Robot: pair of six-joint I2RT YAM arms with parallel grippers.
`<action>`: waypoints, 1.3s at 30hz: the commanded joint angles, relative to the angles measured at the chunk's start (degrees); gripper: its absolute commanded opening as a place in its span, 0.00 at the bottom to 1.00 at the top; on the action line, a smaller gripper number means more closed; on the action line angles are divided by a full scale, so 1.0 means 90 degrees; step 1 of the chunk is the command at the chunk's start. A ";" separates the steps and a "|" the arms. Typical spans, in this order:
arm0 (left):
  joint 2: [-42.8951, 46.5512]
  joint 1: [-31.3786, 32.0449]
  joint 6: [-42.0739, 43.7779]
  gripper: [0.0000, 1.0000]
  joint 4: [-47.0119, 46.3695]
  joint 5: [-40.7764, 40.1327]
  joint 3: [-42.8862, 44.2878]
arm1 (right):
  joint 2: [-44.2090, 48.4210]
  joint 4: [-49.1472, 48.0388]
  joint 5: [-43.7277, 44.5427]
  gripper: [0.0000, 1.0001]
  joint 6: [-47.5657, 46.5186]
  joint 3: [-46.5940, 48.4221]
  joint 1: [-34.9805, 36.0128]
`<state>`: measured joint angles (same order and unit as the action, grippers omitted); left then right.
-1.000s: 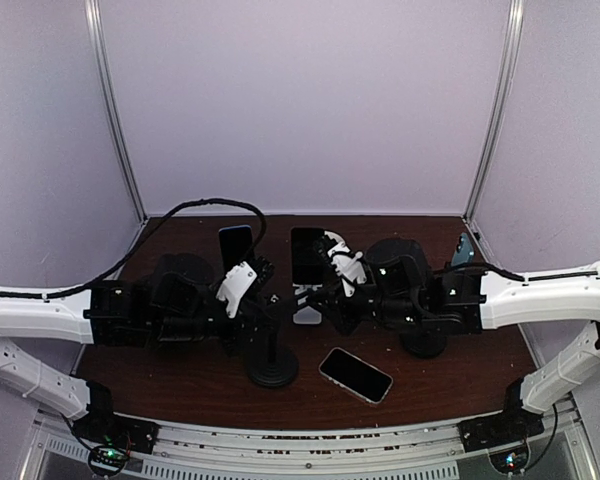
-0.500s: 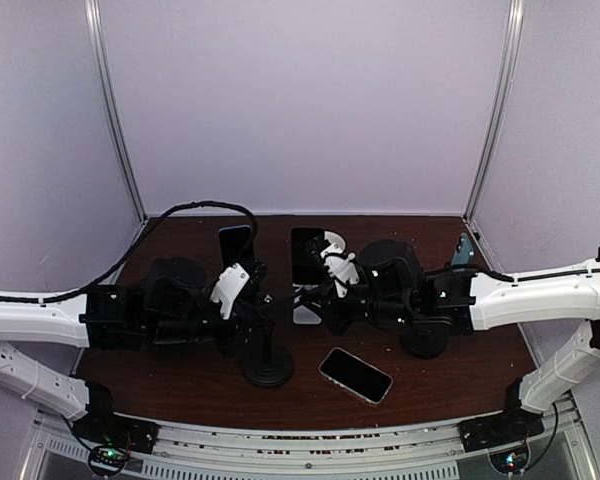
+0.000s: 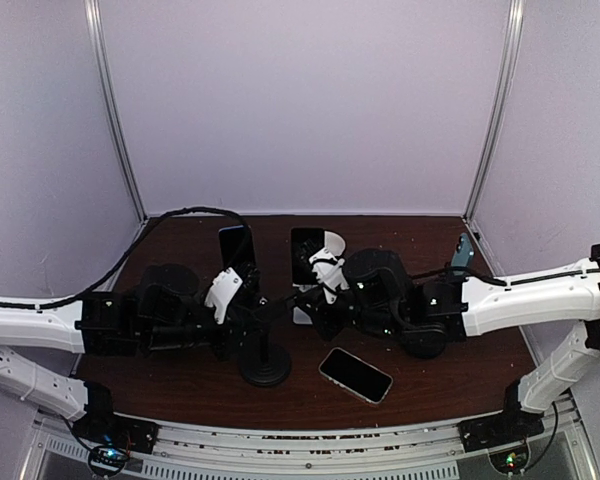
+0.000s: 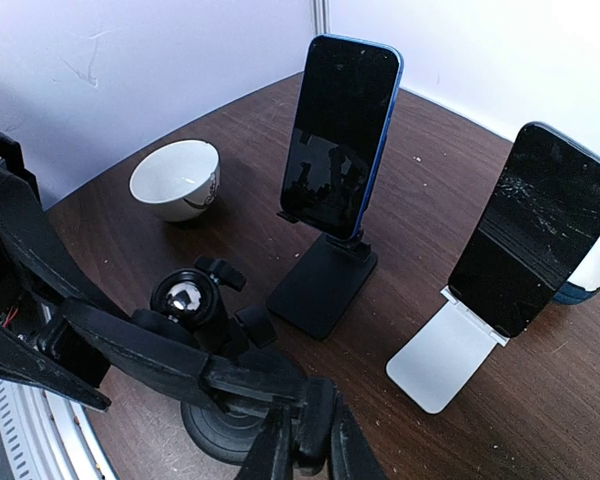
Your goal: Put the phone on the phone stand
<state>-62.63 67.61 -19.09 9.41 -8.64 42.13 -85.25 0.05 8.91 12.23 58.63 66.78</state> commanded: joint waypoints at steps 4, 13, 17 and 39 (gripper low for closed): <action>0.0417 0.0041 0.0427 0.13 0.1198 -0.0145 -0.0393 | -0.0315 0.0940 0.1663 0.00 -0.0227 0.0209 0.0275; 0.0429 0.0042 0.0760 0.26 0.0629 -0.0356 -0.0191 | -0.0868 0.1047 0.1705 0.00 -0.0167 0.0926 0.0764; 0.0728 0.0046 0.1013 0.49 0.0550 -0.0526 -0.0160 | -0.0873 0.1010 0.1621 0.00 -0.0190 0.0931 0.0772; -0.0869 -0.0615 0.0575 0.46 0.1191 0.0512 0.1459 | -0.0874 0.0733 0.1251 0.00 0.0305 0.1047 0.0835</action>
<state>-69.23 62.76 -11.00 12.80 -4.32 52.05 -93.12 4.71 20.73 14.57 68.10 73.71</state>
